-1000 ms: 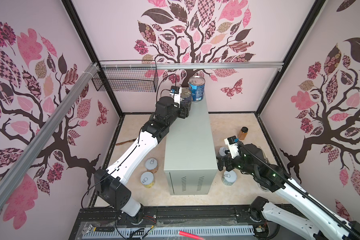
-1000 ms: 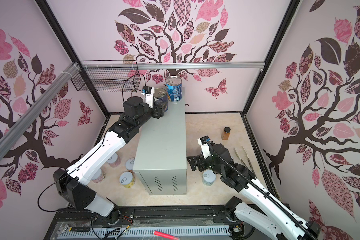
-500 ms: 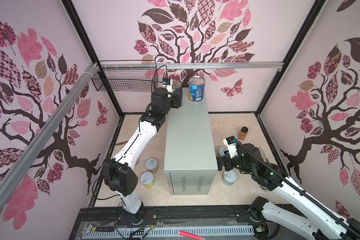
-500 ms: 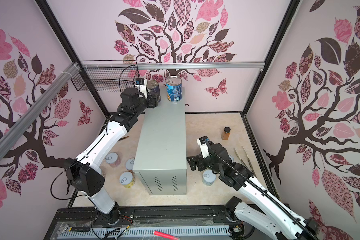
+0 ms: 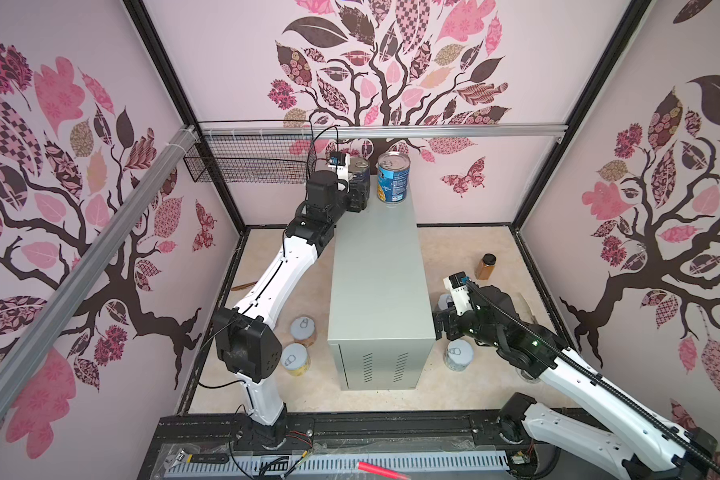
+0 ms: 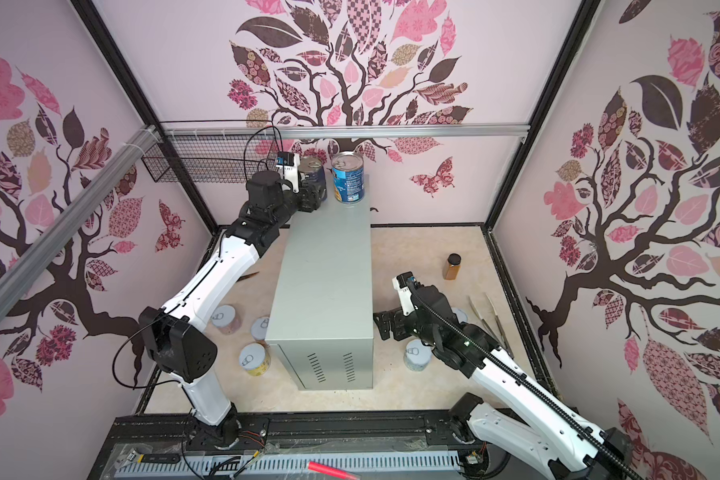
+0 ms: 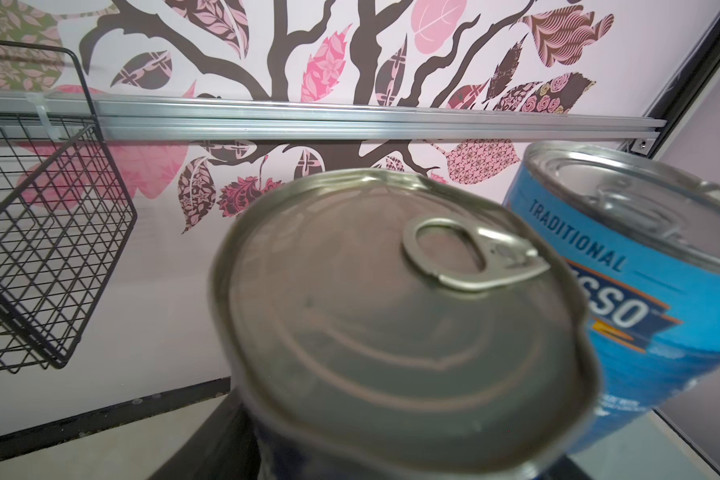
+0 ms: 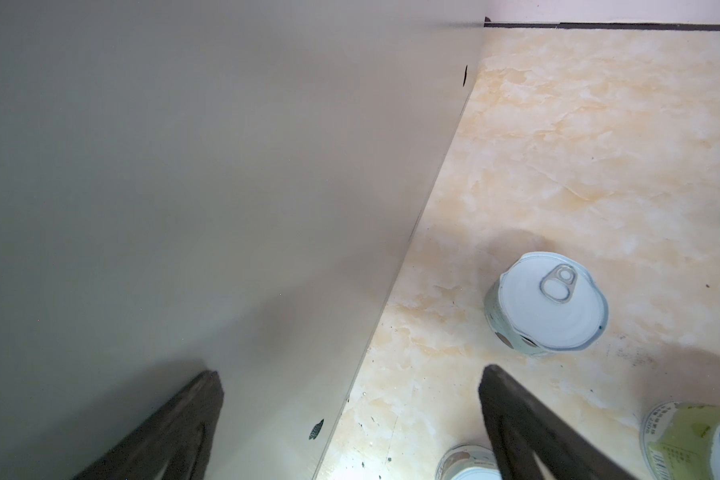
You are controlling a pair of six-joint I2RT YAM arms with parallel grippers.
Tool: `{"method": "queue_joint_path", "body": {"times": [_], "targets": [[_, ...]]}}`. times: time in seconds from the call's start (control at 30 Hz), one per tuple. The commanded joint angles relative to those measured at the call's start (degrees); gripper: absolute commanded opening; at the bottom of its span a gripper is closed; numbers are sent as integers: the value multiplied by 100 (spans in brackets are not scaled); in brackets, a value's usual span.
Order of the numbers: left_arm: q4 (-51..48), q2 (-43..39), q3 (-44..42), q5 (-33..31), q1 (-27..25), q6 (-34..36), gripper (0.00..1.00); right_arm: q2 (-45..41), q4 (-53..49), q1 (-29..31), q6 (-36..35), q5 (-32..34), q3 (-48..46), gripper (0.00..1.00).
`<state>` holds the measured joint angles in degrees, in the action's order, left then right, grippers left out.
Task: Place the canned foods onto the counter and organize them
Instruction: 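Set the dark navy can beside the blue-labelled can with the left gripper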
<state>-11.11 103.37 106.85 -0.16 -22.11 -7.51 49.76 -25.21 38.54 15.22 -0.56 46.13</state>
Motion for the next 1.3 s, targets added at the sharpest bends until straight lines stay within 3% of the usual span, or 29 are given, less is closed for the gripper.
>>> {"method": "queue_joint_path", "body": {"times": [0.0, 0.27, 0.47, 0.93, 1.27], "targets": [[-530, 232, 88, 279, -30, -217, 56, 37, 192, 48, -14, -80, 19, 100], [-651, 276, 165, 341, -26, -208, 61, 49, 218, 48, -17, -67, 2, 100], [-756, 202, 170, 377, -48, -216, 70, 121, 147, 48, -4, 22, 84, 100], [-1067, -165, 215, 238, -40, -235, 93, 62, 3, 50, 454, 825, 169, 100], [-1191, -774, -61, 199, -39, -328, 98, 7, -195, 43, 692, 1233, 303, 100]]}}
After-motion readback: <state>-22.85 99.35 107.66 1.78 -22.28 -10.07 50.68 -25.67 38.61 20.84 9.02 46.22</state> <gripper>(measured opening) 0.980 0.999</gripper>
